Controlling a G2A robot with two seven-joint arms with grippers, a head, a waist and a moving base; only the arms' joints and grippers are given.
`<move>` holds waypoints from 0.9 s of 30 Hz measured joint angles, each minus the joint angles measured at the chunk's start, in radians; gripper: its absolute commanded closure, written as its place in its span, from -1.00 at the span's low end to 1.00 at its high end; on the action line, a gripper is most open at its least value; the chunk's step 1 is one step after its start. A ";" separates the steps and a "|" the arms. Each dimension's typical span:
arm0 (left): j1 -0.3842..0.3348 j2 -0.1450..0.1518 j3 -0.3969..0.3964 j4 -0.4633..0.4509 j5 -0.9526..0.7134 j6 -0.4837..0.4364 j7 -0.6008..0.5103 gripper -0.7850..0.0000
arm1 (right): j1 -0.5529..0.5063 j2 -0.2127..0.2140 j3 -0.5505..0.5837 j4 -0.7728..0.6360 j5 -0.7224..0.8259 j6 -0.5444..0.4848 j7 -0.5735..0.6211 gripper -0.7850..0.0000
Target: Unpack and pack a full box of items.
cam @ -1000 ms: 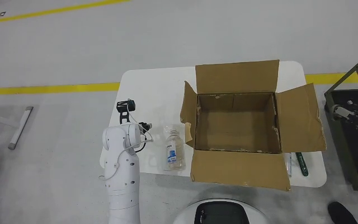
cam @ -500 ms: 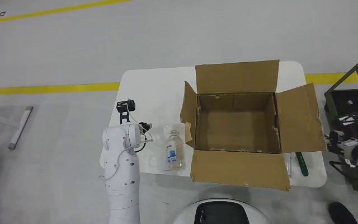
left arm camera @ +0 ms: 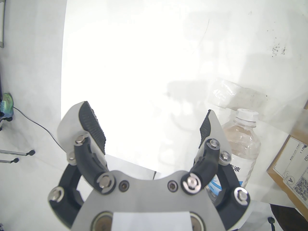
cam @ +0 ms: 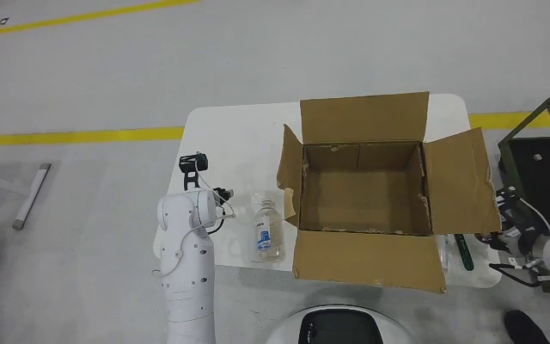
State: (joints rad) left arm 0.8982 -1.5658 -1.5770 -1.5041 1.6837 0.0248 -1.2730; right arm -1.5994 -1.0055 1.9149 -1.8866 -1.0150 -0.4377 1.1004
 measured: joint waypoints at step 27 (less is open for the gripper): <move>0.000 0.000 0.000 0.000 0.000 0.000 0.000 -1.00 | 0.016 0.019 -0.074 0.061 0.001 0.031 0.000 0.11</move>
State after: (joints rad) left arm 0.8982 -1.5658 -1.5770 -1.5041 1.6837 0.0248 -1.2730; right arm -1.5830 -0.9869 1.8411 -1.8260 -1.0141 -0.4064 1.1004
